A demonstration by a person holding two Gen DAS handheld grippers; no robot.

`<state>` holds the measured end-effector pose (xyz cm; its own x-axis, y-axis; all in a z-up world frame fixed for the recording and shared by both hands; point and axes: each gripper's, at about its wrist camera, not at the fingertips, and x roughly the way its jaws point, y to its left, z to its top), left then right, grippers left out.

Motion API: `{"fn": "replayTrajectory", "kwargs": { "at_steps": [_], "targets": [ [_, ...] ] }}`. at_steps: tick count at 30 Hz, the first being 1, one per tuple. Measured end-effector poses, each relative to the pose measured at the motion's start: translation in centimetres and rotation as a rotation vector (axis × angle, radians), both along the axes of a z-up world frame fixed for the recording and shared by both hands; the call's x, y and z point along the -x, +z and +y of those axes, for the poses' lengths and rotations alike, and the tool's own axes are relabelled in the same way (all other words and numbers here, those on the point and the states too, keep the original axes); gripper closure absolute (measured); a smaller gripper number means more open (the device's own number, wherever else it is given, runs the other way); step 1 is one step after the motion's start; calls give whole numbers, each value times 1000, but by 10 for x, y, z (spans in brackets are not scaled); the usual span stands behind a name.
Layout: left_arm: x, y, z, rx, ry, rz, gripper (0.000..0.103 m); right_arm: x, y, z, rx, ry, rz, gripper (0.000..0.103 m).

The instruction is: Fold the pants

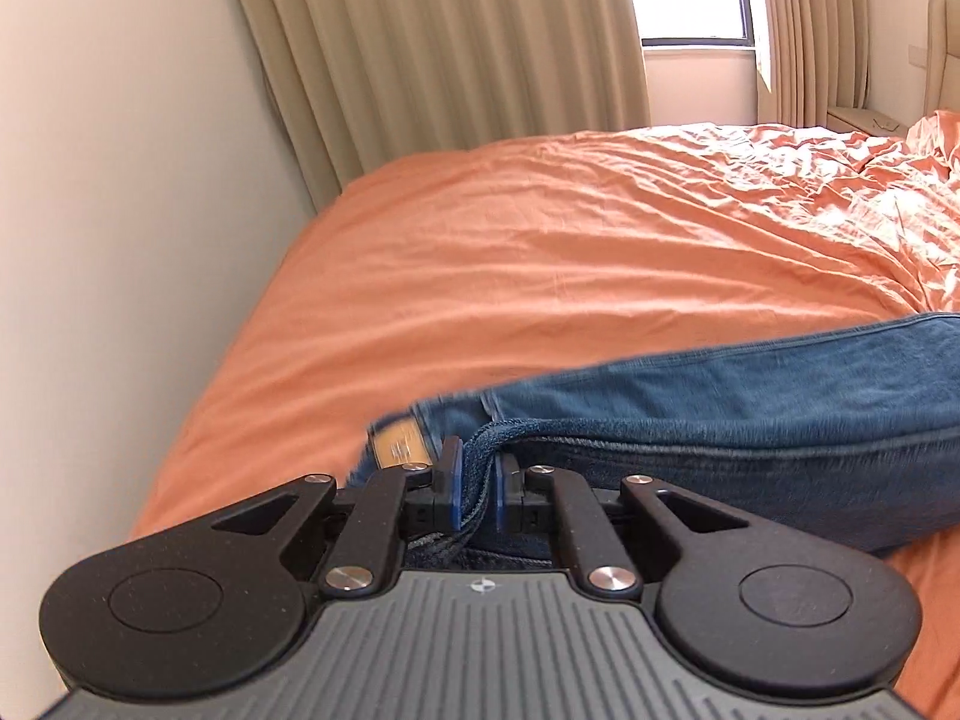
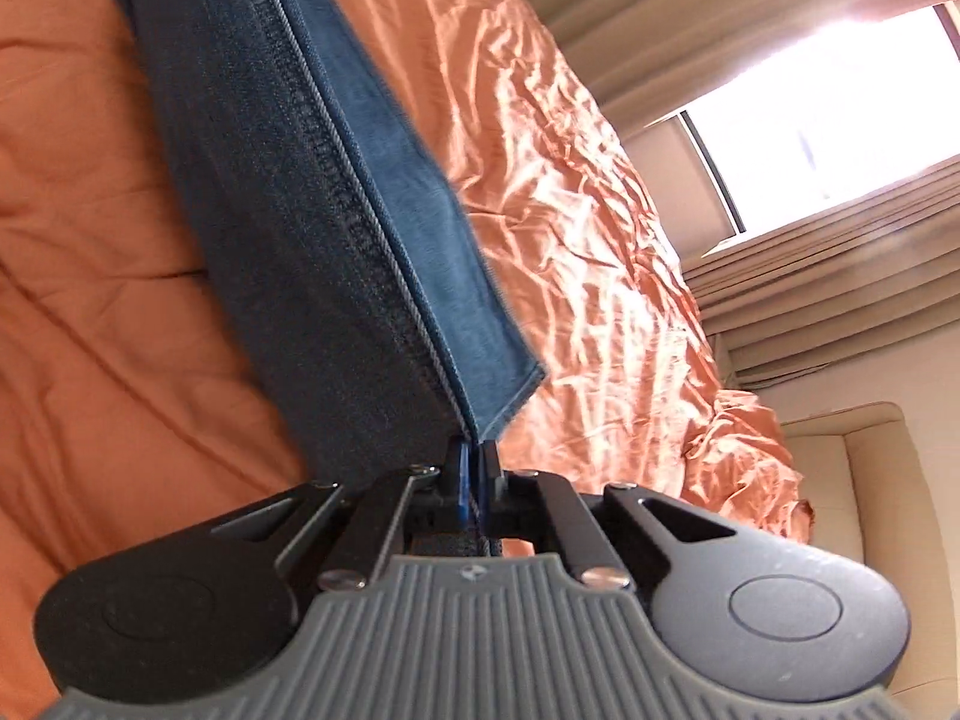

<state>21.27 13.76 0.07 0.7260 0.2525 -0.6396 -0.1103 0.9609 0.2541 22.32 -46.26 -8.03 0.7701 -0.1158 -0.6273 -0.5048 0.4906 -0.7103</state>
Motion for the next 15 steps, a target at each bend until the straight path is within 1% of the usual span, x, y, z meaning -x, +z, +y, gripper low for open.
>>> {"fn": "replayTrajectory", "kwargs": {
  "at_steps": [3,7,9,11,15],
  "targets": [
    [-33,1,-1,-37,-8,-1,94,-55,5,8,12,-26,-32,103],
    [-82,-12,2,-68,-2,30,94,-130,-6,20,27,-52,-33,103],
    [-106,-24,5,-89,1,55,94,-161,-18,27,27,-63,-20,103],
    [-130,-39,9,-99,1,90,94,-197,-36,35,34,-74,4,103],
    [-175,-77,12,-125,3,155,94,-246,-77,50,51,-87,56,103]
  ]
}}
